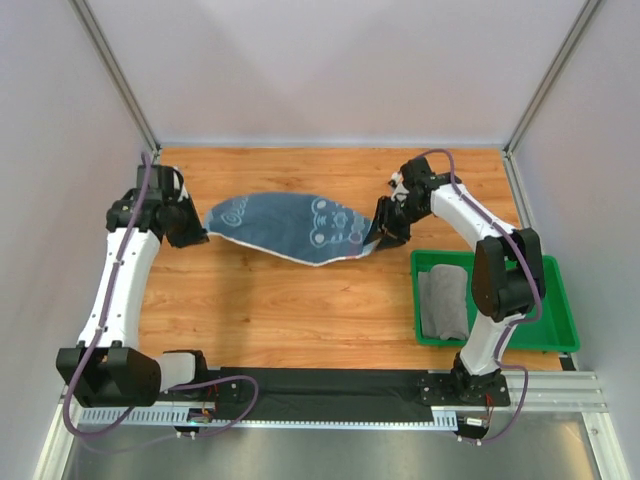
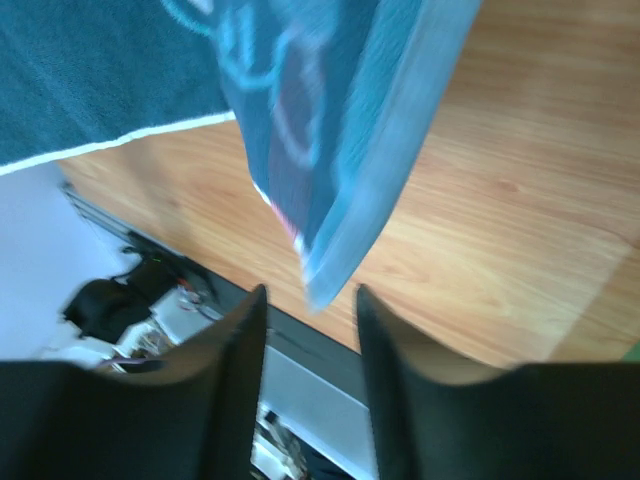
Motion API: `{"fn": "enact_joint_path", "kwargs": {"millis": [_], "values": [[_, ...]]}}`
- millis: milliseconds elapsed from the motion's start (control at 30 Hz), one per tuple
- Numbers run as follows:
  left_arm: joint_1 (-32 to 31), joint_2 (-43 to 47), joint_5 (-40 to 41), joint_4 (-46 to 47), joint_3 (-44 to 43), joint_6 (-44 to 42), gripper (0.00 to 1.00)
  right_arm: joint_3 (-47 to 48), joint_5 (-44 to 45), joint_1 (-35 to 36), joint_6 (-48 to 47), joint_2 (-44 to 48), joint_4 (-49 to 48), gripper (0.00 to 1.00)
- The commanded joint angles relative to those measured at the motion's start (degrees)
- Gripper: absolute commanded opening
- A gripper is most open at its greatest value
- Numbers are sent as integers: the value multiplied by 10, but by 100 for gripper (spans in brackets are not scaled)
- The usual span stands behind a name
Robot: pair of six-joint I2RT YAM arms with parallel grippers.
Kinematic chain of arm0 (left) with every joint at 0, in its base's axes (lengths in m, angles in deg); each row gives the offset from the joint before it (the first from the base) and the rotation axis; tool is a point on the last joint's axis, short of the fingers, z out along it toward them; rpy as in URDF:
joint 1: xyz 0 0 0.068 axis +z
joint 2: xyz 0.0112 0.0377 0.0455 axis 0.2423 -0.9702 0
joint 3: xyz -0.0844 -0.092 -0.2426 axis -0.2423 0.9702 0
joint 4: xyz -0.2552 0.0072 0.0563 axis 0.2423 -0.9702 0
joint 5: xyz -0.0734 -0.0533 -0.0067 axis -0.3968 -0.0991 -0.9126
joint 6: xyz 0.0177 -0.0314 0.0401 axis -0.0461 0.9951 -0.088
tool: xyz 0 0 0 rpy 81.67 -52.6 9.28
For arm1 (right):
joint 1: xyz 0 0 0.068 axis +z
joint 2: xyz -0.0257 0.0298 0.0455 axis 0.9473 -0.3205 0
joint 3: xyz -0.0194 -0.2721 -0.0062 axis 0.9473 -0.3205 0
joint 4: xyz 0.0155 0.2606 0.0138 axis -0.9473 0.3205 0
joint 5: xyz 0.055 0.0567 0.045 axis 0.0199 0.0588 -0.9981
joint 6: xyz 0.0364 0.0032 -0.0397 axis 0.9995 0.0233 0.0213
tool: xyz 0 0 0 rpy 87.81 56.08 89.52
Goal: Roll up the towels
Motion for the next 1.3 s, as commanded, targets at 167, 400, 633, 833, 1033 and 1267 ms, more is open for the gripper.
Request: {"fn": "enact_joint_path", "kwargs": {"millis": [167, 400, 633, 833, 1033, 1267], "values": [[18, 0, 49, 29, 148, 7, 41, -110, 10, 7, -18, 25, -87, 55], [19, -21, -15, 94, 147, 31, 42, -44, 44, 9, -22, 26, -58, 55], [19, -137, -19, 146, 144, 50, 39, 151, 115, 3, -37, -92, 13, 55], [19, -232, -2, 118, 115, 50, 31, 252, 193, -12, -36, -188, 55, 55], [38, -235, 38, 91, 134, 45, 29, 255, 179, -16, -35, -241, 38, 57], [119, -224, 42, 72, 159, 6, 26, 228, 130, -15, -20, -269, -5, 58]]}}
